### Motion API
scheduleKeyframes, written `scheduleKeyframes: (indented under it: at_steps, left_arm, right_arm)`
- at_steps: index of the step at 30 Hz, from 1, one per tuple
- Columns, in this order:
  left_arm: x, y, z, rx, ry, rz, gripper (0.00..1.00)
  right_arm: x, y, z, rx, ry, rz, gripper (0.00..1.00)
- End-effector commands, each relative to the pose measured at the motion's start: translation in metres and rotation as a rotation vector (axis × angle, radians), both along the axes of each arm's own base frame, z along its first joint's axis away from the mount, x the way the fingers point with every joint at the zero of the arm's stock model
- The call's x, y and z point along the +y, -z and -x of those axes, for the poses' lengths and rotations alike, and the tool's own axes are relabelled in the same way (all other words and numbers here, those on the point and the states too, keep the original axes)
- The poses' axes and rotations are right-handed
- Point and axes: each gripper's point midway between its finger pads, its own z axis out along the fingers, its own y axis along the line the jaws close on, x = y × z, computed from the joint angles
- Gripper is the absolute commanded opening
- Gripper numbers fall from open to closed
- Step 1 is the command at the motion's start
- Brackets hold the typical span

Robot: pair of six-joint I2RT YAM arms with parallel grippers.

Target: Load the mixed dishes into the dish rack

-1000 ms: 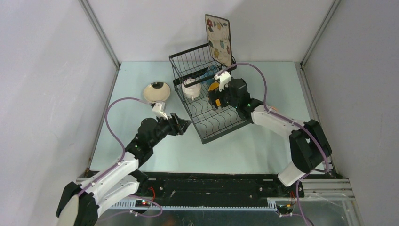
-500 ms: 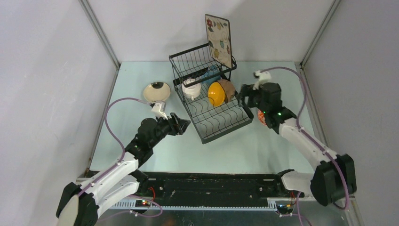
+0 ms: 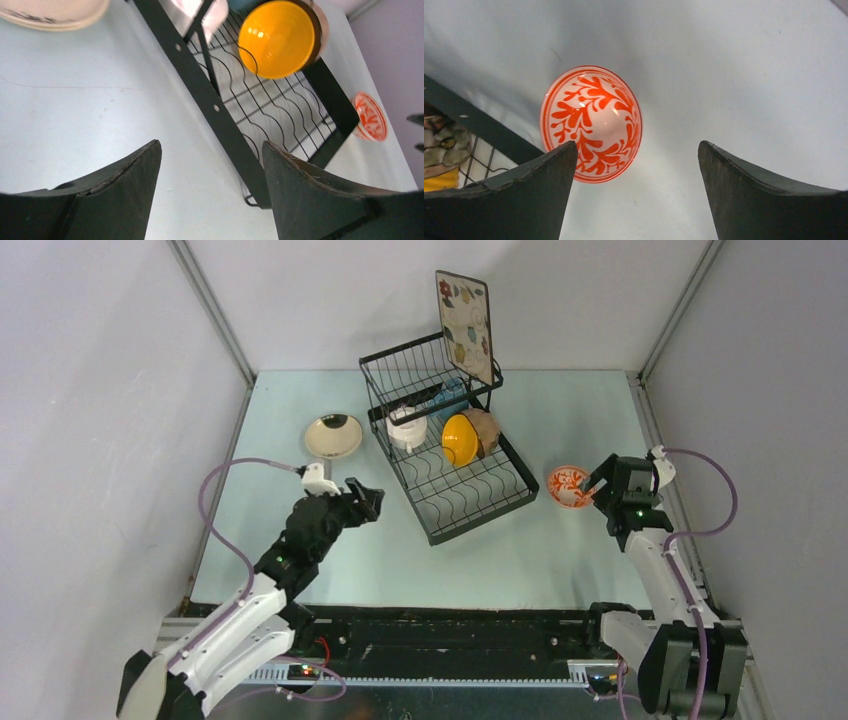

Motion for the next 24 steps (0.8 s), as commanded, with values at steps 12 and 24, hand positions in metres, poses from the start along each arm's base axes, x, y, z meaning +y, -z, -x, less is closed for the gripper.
scheduleKeyframes:
  at_steps: [12, 24]
  left_arm:
    - [0.024, -0.005, -0.003, -0.030, -0.120, -0.022, 0.80]
    - [0.013, -0.005, -0.002, -0.037, -0.062, -0.016, 0.80]
  right_arm:
    - [0.004, 0.052, -0.025, 0.055, 0.127, -0.210, 0.72]
    - [0.004, 0.051, -0.025, 0.050, 0.139, -0.240, 0.02]
